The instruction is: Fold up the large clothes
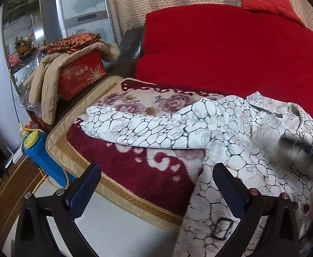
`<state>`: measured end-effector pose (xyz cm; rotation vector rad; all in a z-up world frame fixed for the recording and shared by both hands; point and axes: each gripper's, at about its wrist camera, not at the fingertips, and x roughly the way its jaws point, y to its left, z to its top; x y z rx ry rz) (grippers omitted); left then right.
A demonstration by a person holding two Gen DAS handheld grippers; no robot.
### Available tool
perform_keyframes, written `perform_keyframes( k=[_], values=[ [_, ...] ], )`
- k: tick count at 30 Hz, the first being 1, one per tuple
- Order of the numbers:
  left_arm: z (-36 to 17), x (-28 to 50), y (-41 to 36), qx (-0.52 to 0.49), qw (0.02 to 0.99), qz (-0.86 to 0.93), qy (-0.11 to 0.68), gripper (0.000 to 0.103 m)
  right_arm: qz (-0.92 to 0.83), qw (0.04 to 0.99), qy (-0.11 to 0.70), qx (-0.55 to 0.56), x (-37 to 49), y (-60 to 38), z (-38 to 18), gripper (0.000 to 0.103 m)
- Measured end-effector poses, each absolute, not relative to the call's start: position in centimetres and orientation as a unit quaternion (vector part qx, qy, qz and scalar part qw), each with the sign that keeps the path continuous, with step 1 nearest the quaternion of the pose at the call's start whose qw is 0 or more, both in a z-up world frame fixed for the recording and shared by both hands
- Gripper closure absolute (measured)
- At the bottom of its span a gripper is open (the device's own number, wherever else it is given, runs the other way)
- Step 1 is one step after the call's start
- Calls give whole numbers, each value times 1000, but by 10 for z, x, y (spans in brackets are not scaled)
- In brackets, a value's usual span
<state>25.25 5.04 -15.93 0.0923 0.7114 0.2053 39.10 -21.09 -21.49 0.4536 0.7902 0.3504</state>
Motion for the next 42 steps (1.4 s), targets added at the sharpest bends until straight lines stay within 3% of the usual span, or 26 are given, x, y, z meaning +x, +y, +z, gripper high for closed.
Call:
perform_keyframes(
  k=[3,10,14,16,19,24,27,29,31,32,42],
  values=[
    [-160,255,50,40,932,86,351,0,204,861,413,217,385,-200,-244,28],
    [-153,286,24,1,925,-16,379,0,170,894,315,270,343,-273,-212,28],
    [-159,302,64,-87,914,6,396,0,101,894,331,283,340,-312,-227,29],
    [-168,303,86,-105,908,30,404,0,72,884,374,271,347,-318,-247,41],
    [-185,306,130,-125,895,75,422,0,63,891,369,258,345,-314,-252,45],
    [-194,314,205,-185,886,104,411,0,108,891,324,300,334,-318,-224,44],
    [-203,336,246,-219,881,113,404,0,124,901,298,290,321,-306,-212,34],
    [-212,358,270,-237,876,113,404,6,131,901,297,287,315,-301,-208,34],
    [-221,377,292,-258,867,116,410,24,136,900,300,285,313,-293,-212,34],
    [-228,389,309,-279,861,115,409,27,137,899,304,285,311,-290,-213,34],
    [-268,445,363,-387,829,95,392,28,138,902,311,265,307,-279,-213,34]
  ],
)
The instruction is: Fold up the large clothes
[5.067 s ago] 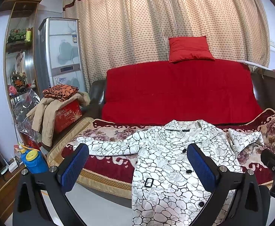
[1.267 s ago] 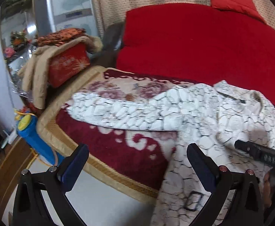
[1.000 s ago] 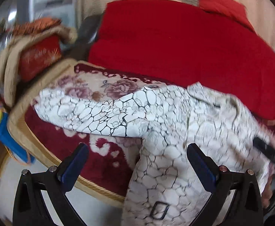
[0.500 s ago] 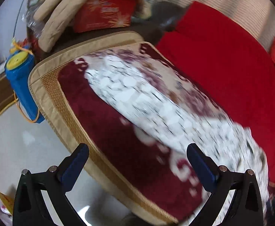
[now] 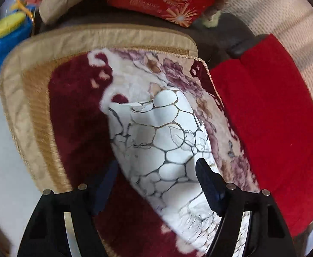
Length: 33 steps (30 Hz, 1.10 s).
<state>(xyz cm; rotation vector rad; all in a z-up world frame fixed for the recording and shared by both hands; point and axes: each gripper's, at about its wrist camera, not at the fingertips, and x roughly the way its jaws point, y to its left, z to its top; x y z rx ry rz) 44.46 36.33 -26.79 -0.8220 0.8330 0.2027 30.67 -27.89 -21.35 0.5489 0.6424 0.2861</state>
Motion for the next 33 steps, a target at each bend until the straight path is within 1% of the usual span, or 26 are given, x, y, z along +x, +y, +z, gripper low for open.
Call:
perform_keyframes(
  k=[2,3,4,6,7,10,13,16,19,23,26,29,33],
  values=[
    [-276,452,363,-396,822,97,398,45,135,903,313,262,307,-277,-213,34],
    [-278,455,362,-399,820,99,398,64,133,903,314,260,308,-277,-214,34],
    [-280,457,362,-401,820,97,397,80,131,903,315,261,308,-277,-214,34],
    [-278,461,360,-399,821,90,398,92,125,904,314,263,308,-279,-214,34],
    [-274,460,358,-395,825,89,394,95,122,904,313,264,308,-281,-214,34],
    [-243,455,343,-351,859,77,365,98,112,909,304,262,305,-286,-211,34],
    [-202,447,314,-296,890,52,344,98,100,912,295,267,301,-292,-210,34],
    [-154,434,266,-231,916,11,328,99,88,912,287,281,296,-303,-210,34],
    [-117,423,222,-188,930,-31,314,99,78,910,281,293,289,-315,-210,34],
    [-71,399,126,-113,940,-108,304,99,66,910,263,315,273,-338,-207,34],
    [-48,376,56,-64,937,-171,298,99,55,909,247,331,259,-357,-203,34],
    [-35,353,-22,-27,921,-241,304,99,40,909,229,346,242,-378,-199,34],
    [-34,318,-115,-2,882,-347,319,99,22,905,208,371,223,-405,-198,34]
  ],
)
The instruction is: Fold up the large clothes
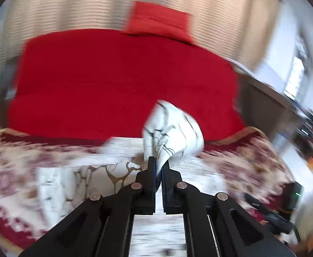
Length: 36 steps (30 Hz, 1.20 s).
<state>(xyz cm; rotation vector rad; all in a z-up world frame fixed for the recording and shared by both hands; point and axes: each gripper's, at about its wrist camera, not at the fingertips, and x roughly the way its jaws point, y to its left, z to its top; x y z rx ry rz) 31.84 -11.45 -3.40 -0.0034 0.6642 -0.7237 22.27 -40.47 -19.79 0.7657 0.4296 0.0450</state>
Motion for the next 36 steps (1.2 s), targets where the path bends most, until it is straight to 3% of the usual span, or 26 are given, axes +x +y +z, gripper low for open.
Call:
perform_keyframes(
  k=[2,5,6,7,13,21,23,24,25,26,28,30,32,36],
  values=[
    [-37,304,-156,16,851,-398,342,92,18,898,208,387,215,-416,-199,34],
    [-38,287,-177,41,839,-426,334,48,29,885,217,412,210,-427,-201,26],
    [-36,283,-174,41,849,-418,320,28,44,878,220,423,211,-429,-202,20],
    [-36,282,-167,37,858,-409,308,24,53,875,221,428,211,-430,-203,18],
    [-63,323,-109,47,889,-296,347,24,66,847,275,451,240,-425,-226,17],
    [-168,377,-38,39,889,-148,432,24,-47,834,348,425,266,-414,-263,18],
    [-184,386,-32,28,887,-133,442,24,-43,834,368,410,273,-408,-264,32],
    [-189,389,-31,27,887,-125,445,24,-57,838,383,384,277,-404,-261,48],
    [-193,392,-31,29,887,-116,446,32,-76,845,397,350,279,-398,-255,63],
    [-197,396,-30,35,887,-108,448,39,-83,849,403,331,280,-395,-250,66],
    [-208,404,-31,49,881,-95,460,69,-87,855,413,303,279,-391,-237,82],
    [-226,415,-33,55,874,-83,476,80,-90,860,416,280,280,-390,-225,93],
    [-236,420,-30,48,869,-82,486,87,-92,873,412,246,279,-384,-207,93],
    [-232,420,-19,1,870,-102,483,85,-63,881,411,225,283,-374,-196,93]
  ],
)
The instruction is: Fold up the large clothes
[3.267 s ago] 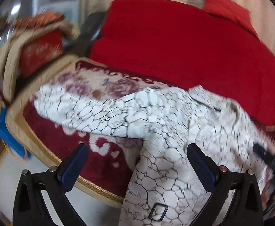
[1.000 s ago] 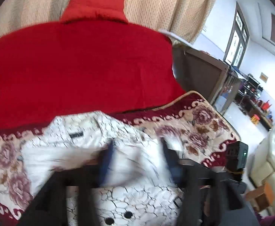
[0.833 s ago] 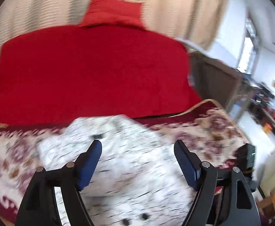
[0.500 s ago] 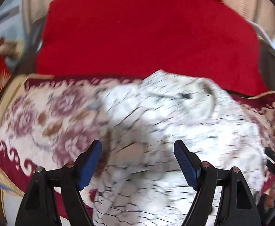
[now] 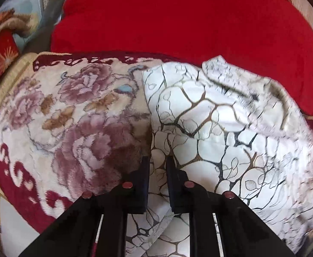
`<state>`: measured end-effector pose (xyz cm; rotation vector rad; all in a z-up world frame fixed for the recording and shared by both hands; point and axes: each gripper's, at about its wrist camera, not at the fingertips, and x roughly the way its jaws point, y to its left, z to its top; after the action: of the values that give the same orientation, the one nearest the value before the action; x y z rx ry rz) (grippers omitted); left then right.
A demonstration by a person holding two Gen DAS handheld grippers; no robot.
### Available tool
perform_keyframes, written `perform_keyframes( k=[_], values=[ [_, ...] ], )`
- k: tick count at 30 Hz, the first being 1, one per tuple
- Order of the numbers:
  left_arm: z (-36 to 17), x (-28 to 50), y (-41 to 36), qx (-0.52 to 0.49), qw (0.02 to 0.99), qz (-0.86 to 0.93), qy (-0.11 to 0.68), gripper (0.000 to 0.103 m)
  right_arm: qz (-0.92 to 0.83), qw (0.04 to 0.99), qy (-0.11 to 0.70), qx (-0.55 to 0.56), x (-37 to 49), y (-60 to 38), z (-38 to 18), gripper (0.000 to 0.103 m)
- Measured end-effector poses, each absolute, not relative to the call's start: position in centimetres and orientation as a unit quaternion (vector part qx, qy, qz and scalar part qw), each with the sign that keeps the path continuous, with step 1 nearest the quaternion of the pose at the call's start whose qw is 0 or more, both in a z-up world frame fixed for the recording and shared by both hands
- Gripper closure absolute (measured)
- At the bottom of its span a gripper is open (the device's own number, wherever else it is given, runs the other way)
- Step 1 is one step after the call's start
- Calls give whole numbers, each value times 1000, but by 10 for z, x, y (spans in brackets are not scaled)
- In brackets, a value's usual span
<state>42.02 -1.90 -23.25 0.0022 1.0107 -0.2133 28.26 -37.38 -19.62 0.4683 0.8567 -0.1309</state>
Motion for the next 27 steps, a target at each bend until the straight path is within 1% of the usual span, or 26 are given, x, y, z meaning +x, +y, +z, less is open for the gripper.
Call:
perform_keyframes(
  k=[1,2,3,4,6,7,8,9,10,11,12,13,14,15,16,18,22,25,27],
  values=[
    [-232,422,-16,-11,868,-107,486,70,-58,877,413,238,284,-375,-201,93],
    [-231,426,-13,-35,861,-118,493,57,-53,875,410,251,285,-379,-206,93],
    [-231,427,-11,-51,857,-126,498,30,-53,870,412,265,286,-384,-214,92],
    [-230,430,-9,-69,852,-135,501,20,-59,863,421,273,289,-384,-219,89],
    [-227,431,-11,-97,846,-155,501,20,-56,838,445,310,290,-392,-231,89],
    [-226,433,-13,-104,843,-165,501,20,-48,833,445,326,288,-396,-235,86],
    [-225,435,-18,-110,840,-178,500,20,-43,829,442,340,287,-399,-238,82],
    [-227,438,-21,-114,838,-180,502,20,-44,827,436,353,284,-404,-242,68],
    [-230,441,-25,-118,836,-175,506,29,-38,825,430,365,284,-408,-245,50],
    [-232,443,-27,-120,835,-173,508,41,-27,823,420,382,282,-410,-247,40],
    [-234,445,-31,-114,837,-166,510,67,-13,826,397,400,279,-412,-248,32],
    [-235,447,-32,-103,840,-153,511,87,-13,833,389,394,282,-411,-248,34],
    [-237,449,-32,-97,842,-138,512,95,-18,841,391,374,284,-408,-247,39],
    [-238,451,-29,-107,841,-139,511,98,-31,847,405,344,288,-403,-245,72],
    [-236,451,-24,-124,842,-139,507,101,-41,851,420,311,291,-398,-241,98],
    [-227,447,-15,-126,852,-134,491,101,-49,863,421,275,294,-389,-228,99],
    [-199,441,4,-121,880,-134,439,102,-41,901,373,217,294,-380,-177,99],
    [-191,441,17,-129,882,-129,434,102,-39,924,329,189,303,-378,-146,99],
    [-188,439,23,-131,883,-138,430,102,-51,933,307,178,314,-379,-135,99]
  ],
)
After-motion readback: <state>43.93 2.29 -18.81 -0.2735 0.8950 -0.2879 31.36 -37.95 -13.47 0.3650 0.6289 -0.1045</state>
